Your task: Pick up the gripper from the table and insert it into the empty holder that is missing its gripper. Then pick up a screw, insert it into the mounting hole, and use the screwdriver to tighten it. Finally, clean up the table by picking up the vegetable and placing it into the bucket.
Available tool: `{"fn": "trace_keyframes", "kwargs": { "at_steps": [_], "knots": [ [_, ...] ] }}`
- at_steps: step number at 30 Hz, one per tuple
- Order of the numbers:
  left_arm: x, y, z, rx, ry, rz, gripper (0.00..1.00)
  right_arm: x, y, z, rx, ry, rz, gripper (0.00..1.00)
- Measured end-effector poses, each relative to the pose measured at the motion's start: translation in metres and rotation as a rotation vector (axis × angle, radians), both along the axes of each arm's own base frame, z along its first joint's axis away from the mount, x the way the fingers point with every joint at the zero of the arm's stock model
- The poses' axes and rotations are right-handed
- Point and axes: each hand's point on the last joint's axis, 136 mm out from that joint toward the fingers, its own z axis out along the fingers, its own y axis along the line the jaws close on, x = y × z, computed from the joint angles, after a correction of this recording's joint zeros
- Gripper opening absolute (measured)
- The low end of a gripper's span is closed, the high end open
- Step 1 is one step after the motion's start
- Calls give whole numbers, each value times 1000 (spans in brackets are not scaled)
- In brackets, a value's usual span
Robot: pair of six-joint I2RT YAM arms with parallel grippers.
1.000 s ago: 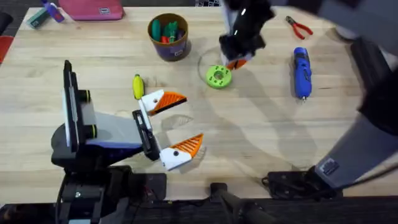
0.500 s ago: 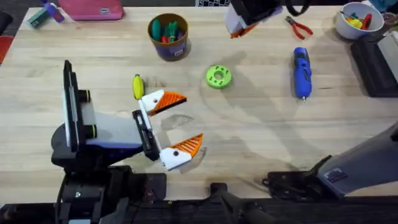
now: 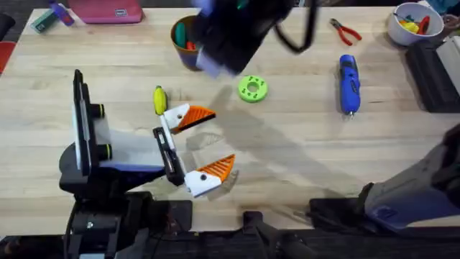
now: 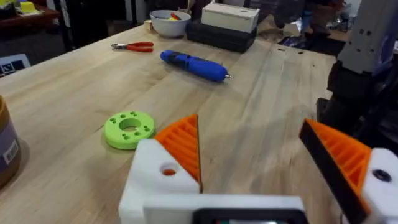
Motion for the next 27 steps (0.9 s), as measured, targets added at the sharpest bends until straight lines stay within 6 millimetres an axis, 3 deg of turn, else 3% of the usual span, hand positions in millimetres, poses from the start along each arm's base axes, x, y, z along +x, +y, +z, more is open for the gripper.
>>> {"fn": "trace_keyframes", "kwargs": {
  "at_steps": [5, 11, 27],
  "knots": [
    [0, 0, 0, 0, 0, 0, 985, -19, 21, -15, -55, 5, 142, 6],
    [0, 0, 0, 0, 0, 0, 985, -40, 34, -17, -92, -25, 318, 6],
    [0, 0, 0, 0, 0, 0, 985, -61, 46, -17, -129, -79, 727, 6]
  ]
}}
